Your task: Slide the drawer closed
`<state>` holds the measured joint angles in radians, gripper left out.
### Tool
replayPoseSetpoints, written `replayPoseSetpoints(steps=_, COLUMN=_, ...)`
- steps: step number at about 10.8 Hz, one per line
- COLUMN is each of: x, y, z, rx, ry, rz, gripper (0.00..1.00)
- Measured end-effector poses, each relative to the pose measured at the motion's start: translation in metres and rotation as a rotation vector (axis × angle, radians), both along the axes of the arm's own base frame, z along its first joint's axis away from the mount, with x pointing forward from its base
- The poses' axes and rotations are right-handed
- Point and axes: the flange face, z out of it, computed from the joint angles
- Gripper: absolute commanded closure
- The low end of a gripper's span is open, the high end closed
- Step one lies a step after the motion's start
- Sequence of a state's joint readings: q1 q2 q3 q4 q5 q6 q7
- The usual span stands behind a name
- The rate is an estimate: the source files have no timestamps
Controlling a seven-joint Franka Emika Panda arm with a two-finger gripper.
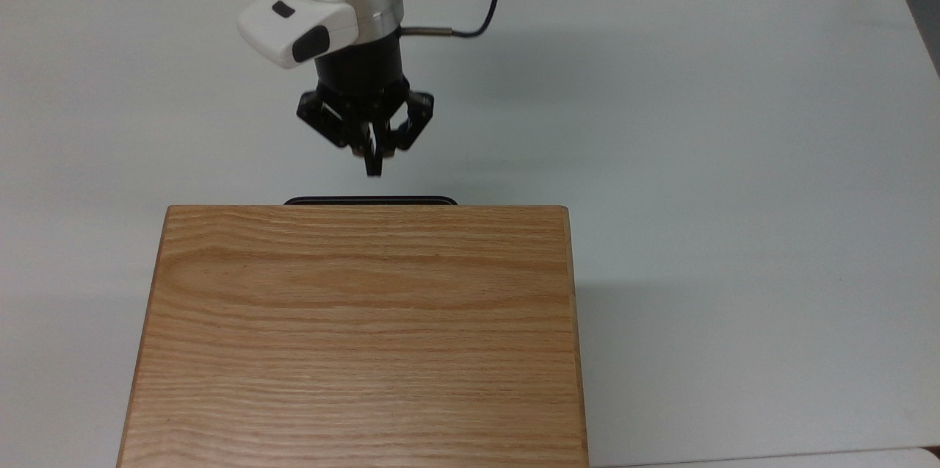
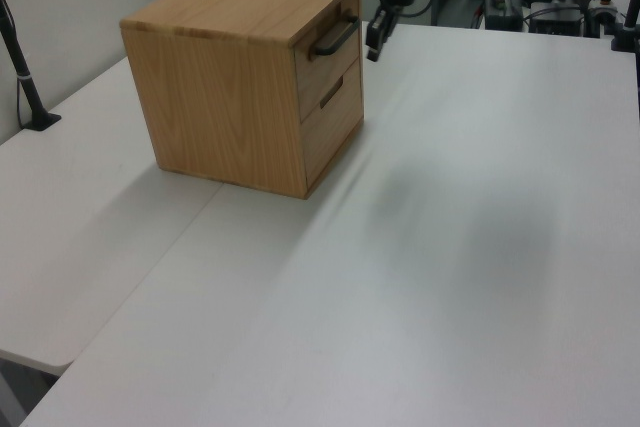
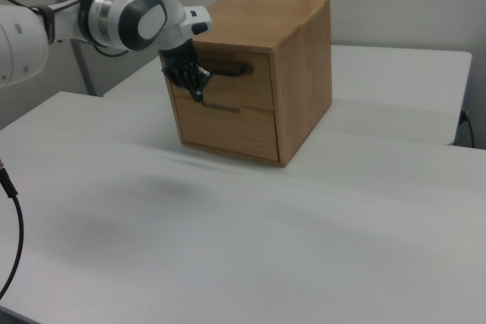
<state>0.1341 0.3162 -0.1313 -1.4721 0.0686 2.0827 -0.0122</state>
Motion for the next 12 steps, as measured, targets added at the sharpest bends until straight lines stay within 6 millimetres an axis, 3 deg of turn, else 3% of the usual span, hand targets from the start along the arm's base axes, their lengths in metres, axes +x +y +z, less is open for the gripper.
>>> replayPoseSetpoints(steps=4, x=-0.05, y=-0.008, z=0.028, rx=-0.07, ry=0.228, rz=0.017, gripper=0.98)
replayPoseSetpoints(steps=9, x=-0.095, y=-0.014, z=0.065, rx=-0.055, ry=0.271, rz=0.015, gripper=0.88)
replayPoseSetpoints(steps=11, x=-0.111, y=-0.019, z=0.075, rx=-0.049, ry=0.262, rz=0.011, gripper=0.69)
replayPoseSetpoints(steps=12, x=-0.115, y=-0.023, z=0.077, rx=-0.048, ry=0.26, rz=0.005, gripper=0.45)
